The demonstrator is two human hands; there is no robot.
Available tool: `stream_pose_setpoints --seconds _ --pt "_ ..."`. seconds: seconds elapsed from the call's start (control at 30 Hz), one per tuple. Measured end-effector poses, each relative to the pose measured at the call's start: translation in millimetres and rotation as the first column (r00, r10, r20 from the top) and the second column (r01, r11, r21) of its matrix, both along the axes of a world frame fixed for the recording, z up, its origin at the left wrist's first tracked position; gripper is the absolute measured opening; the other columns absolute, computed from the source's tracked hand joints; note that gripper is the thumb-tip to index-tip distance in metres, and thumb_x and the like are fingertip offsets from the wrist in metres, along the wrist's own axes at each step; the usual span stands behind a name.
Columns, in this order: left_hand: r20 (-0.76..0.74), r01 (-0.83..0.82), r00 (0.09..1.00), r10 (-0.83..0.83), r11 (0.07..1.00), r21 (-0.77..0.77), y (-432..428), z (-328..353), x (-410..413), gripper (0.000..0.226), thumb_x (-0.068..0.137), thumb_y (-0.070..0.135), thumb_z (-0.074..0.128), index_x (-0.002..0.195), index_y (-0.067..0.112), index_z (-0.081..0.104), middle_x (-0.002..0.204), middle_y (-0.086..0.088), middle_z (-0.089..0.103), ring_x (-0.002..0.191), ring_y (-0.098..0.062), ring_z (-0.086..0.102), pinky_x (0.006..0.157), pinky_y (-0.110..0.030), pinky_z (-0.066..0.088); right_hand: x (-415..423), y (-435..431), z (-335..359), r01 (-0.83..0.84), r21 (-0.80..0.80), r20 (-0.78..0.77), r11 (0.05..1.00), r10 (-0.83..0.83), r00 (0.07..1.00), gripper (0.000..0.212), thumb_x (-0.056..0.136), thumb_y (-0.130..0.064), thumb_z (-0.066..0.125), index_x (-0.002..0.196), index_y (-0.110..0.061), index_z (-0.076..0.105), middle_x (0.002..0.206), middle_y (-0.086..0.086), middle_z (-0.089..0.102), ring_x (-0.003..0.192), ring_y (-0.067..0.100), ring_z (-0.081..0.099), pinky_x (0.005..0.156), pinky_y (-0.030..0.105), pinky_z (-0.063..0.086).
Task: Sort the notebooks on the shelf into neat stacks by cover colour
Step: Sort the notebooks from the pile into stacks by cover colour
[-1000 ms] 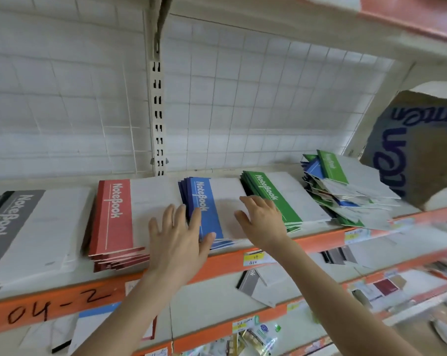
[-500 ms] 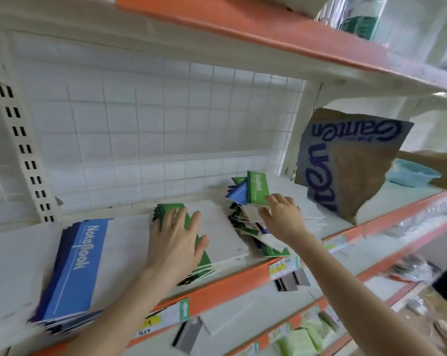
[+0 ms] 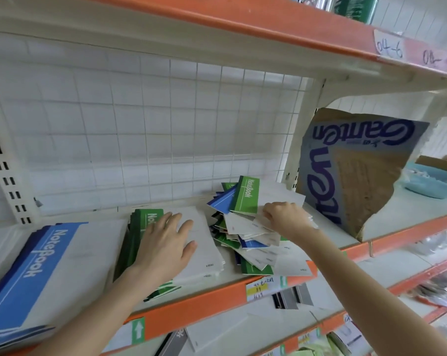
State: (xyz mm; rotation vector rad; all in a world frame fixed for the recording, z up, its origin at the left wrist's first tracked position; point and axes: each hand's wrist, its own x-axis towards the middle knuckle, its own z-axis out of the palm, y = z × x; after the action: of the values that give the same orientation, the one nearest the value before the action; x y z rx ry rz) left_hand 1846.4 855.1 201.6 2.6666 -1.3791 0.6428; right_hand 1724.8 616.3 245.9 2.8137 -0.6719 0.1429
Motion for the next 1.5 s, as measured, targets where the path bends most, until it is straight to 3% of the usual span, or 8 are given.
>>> stream_pose_setpoints --seconds 0.17,0.37,0.6,0.73,0.83,0.97,1.33,1.5 --pt "-0.016 0.033 0.999 -0.032 0.999 0.012 -3.7 6.0 -4.9 0.050 0.076 0.042 0.036 0.088 0.012 0.074 0.093 -0.012 0.071 0.086 -0.032 0.068 0.061 -0.044 0.055 -3.1 5.4 0.4 0.014 -0.026 0.094 1.000 -0.012 0.996 0.013 0.095 -0.008 0.036 0.103 -0.013 0.044 0.106 0.008 0.062 0.075 0.025 0.045 0.065 0.029 0.032" --pt "-0.465 -0.037 0.873 -0.149 0.929 -0.369 -13.7 27.3 -17.2 0.047 0.098 0.041 0.036 0.126 0.010 0.057 0.127 -0.004 0.057 0.117 -0.018 0.050 0.091 -0.023 0.033 -4.9 27.2 -16.3 -0.312 -0.067 0.492 0.948 0.304 0.816 0.016 0.071 0.005 0.047 0.082 -0.001 0.057 0.065 0.009 0.061 0.046 0.030 0.056 0.041 0.025 0.031" --pt "-0.803 -0.708 -0.080 -0.591 0.601 -0.372 -11.2 59.1 -42.0 0.016 0.097 0.016 0.045 0.091 0.009 0.057 0.081 -0.011 0.065 0.074 -0.023 0.060 0.065 -0.037 0.046 -13.2 69.5 -32.5 -0.771 -0.137 0.572 0.622 0.685 0.451 0.018 0.085 -0.003 0.039 0.091 -0.007 0.056 0.073 0.009 0.068 0.055 0.024 0.063 0.040 0.022 0.046" --pt "-0.849 -0.791 -0.083 -0.521 0.553 -0.262 -3.8 56.4 -41.4 0.012 0.095 0.000 0.042 0.096 0.002 0.053 0.087 -0.013 0.060 0.085 -0.030 0.058 0.071 -0.043 0.042 -15.4 55.6 -28.4 -0.753 -0.011 0.593 0.658 0.611 0.524 0.032 0.089 -0.021 0.038 0.090 -0.002 0.064 0.082 0.010 0.068 0.068 0.029 0.065 0.052 0.035 0.053" --pt "-0.845 -0.812 -0.059 -0.531 0.519 -0.269 3.7 52.6 -37.8 0.023 0.095 0.000 0.043 0.115 0.004 0.052 0.090 -0.013 0.060 0.089 -0.029 0.056 0.067 -0.043 0.043 -12.4 28.9 -19.0 -0.390 0.178 0.511 0.904 0.254 0.821 0.038 0.095 -0.034 0.038 0.117 -0.008 0.056 0.113 0.012 0.061 0.101 0.030 0.058 0.080 0.041 0.052" --pt "-0.839 -0.825 -0.061 -0.540 0.501 -0.263 8.9 49.0 -38.5 0.033 0.094 0.000 0.044 0.127 0.004 0.048 0.091 -0.013 0.060 0.084 -0.029 0.057 0.062 -0.041 0.044 -9.4 -2.0 -13.1 -0.009 0.394 0.142 0.919 -0.051 0.989 0.043 0.092 -0.046 0.044 0.120 -0.015 0.052 0.124 0.007 0.054 0.111 0.025 0.050 0.084 0.031 0.038" --pt "-0.800 -0.826 -0.052 -0.598 0.475 -0.302 17.8 51.4 -48.7 0.020 0.096 0.007 0.042 0.114 0.009 0.050 0.087 -0.013 0.060 0.075 -0.027 0.058 0.058 -0.038 0.043 -21.7 9.2 -7.9 -0.089 -0.043 0.203 0.995 0.096 0.974 0.017 0.090 -0.002 0.042 0.106 -0.005 0.049 0.090 0.013 0.065 0.068 0.031 0.053 0.059 0.030 0.035" --pt "-0.784 -0.848 -0.065 -0.617 0.448 -0.282 12.1 53.1 -50.4 0.016 0.098 0.016 0.041 0.102 0.006 0.054 0.083 -0.013 0.060 0.073 -0.026 0.058 0.060 -0.040 0.043 -18.1 41.7 -25.3 -0.667 -0.145 0.399 0.731 0.660 0.637 0.028 0.059 0.007 0.062 0.085 -0.004 0.067 0.055 0.004 0.061 0.040 0.023 0.054 0.032 0.022 0.039"
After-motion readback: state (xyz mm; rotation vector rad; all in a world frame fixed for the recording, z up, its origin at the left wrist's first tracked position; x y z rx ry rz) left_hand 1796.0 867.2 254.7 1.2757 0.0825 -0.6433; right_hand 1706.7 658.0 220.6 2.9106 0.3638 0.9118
